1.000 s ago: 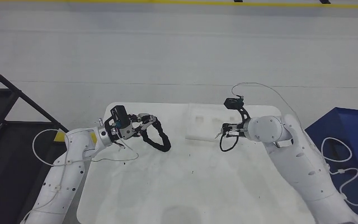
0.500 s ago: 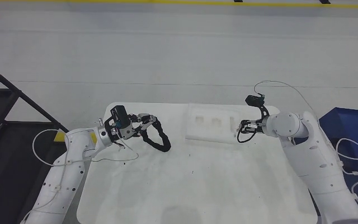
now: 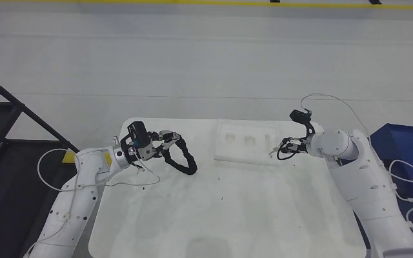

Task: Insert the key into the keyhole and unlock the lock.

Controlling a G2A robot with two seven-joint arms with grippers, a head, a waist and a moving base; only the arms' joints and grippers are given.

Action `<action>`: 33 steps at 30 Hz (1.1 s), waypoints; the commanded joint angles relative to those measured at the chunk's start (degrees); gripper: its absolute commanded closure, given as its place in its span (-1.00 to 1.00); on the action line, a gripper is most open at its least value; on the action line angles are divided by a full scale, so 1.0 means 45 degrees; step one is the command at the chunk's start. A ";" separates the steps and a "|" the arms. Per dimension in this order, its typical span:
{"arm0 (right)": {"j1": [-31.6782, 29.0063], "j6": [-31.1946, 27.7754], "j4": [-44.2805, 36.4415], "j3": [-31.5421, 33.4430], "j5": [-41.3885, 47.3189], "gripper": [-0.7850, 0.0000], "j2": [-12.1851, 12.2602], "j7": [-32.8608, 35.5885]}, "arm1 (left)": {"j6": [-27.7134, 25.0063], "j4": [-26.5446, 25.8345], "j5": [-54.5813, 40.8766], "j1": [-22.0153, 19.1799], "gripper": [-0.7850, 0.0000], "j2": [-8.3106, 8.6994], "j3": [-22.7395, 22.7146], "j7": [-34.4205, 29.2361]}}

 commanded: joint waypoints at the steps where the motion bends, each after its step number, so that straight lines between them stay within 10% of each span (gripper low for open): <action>1: 0.0026 -0.0034 0.0150 0.0001 0.0097 1.00 -0.0006 -0.0056 | 0.0000 0.0000 0.0000 0.0000 1.00 0.0000 0.0000 0.0000; 33: 0.0508 -0.0143 0.1511 -0.0664 0.1017 1.00 -0.0236 -0.0734 | 0.0000 0.0000 0.0000 0.0000 1.00 0.0000 0.0000 0.0000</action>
